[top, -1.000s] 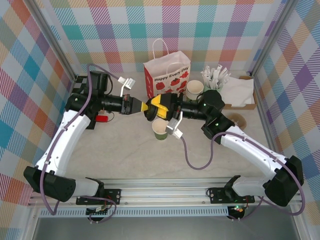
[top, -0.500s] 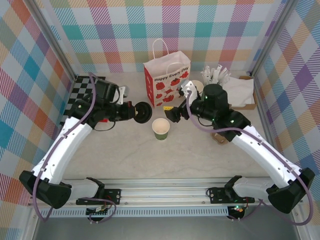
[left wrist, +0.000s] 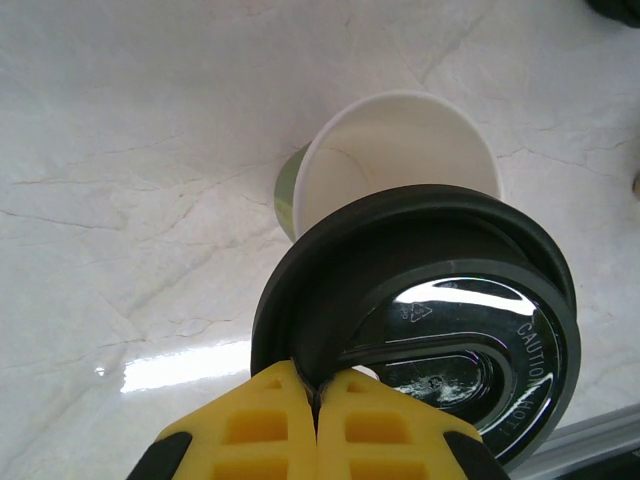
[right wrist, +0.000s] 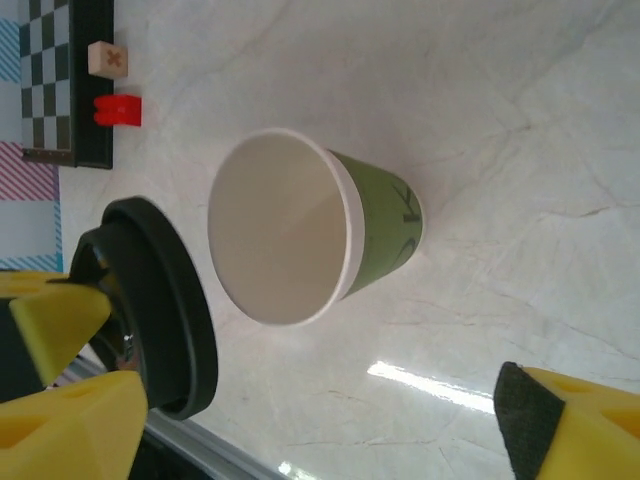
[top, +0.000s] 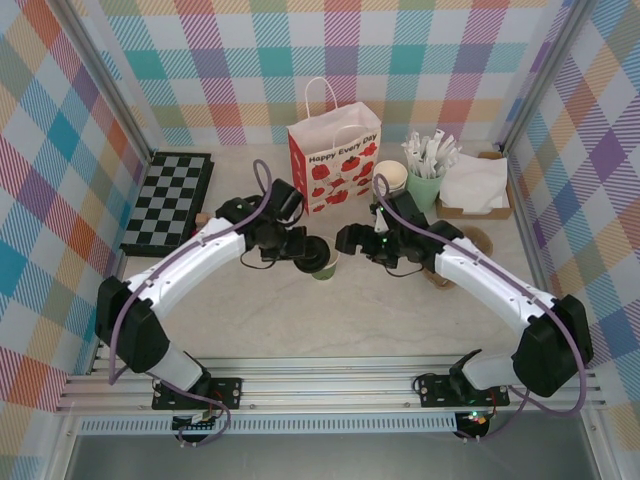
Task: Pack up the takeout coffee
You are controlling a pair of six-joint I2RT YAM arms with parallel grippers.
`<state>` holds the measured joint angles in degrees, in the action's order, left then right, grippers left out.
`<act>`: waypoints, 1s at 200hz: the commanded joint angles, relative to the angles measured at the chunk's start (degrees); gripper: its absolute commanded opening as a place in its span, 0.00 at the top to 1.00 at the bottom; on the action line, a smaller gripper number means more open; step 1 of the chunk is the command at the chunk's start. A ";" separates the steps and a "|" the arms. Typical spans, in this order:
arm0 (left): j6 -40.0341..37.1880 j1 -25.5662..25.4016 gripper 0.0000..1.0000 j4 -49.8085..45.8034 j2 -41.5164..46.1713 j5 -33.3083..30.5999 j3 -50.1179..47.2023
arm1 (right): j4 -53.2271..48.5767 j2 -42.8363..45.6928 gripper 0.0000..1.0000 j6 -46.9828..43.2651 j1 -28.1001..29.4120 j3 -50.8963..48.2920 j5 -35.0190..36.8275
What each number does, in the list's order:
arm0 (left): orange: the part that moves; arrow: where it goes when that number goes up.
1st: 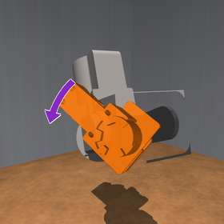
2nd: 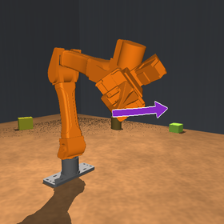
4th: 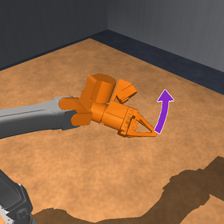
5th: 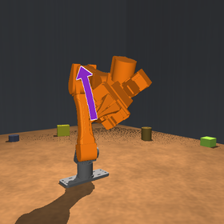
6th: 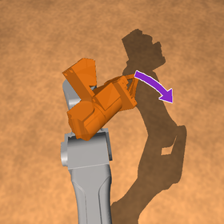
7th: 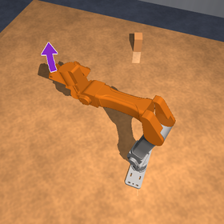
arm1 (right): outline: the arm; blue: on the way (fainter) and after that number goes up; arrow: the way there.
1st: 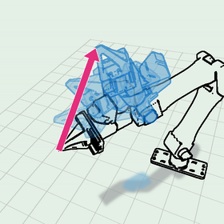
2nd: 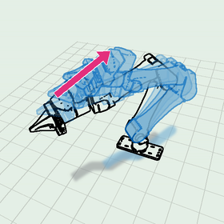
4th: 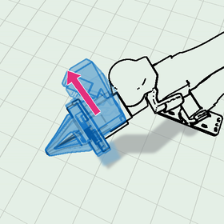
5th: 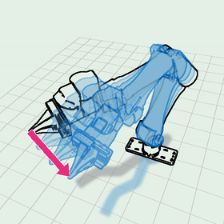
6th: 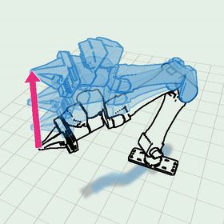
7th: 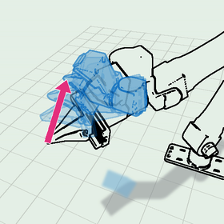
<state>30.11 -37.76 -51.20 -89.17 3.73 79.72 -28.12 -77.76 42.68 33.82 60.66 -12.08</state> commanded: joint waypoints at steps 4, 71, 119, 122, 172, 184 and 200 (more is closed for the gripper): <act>1.31 -0.56 1.00 2.09 -2.52 -0.66 0.95 | 8.05 -0.98 0.14 3.03 -2.58 -3.92 -7.97; 0.13 -0.54 1.00 1.88 -7.27 -0.91 3.53 | 13.56 -6.40 0.25 -0.93 -3.37 -5.03 -14.54; -0.83 -0.56 1.00 1.02 -7.67 -1.16 5.32 | 14.47 -8.45 0.28 0.26 -3.41 -5.03 -14.16; -0.92 -0.56 1.00 0.89 -7.71 -1.10 5.43 | 14.36 -8.46 0.28 0.38 -3.41 -5.01 -14.02; -2.67 -0.56 1.00 -1.70 -10.76 -1.36 8.82 | 15.30 -8.77 0.36 0.73 -3.39 -5.64 -11.96; -3.02 -0.54 1.00 -2.56 -11.65 -1.61 9.82 | 15.77 -8.90 0.38 1.03 -3.49 -5.72 -11.95; -3.34 -0.56 1.00 -2.94 -12.32 -1.62 10.55 | 16.01 -8.92 0.40 1.53 -3.43 -5.82 -11.57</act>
<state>28.47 -37.85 -51.18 -100.25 2.85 87.70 -14.24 -86.19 43.29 30.37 55.81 -24.10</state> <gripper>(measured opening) 0.041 0.612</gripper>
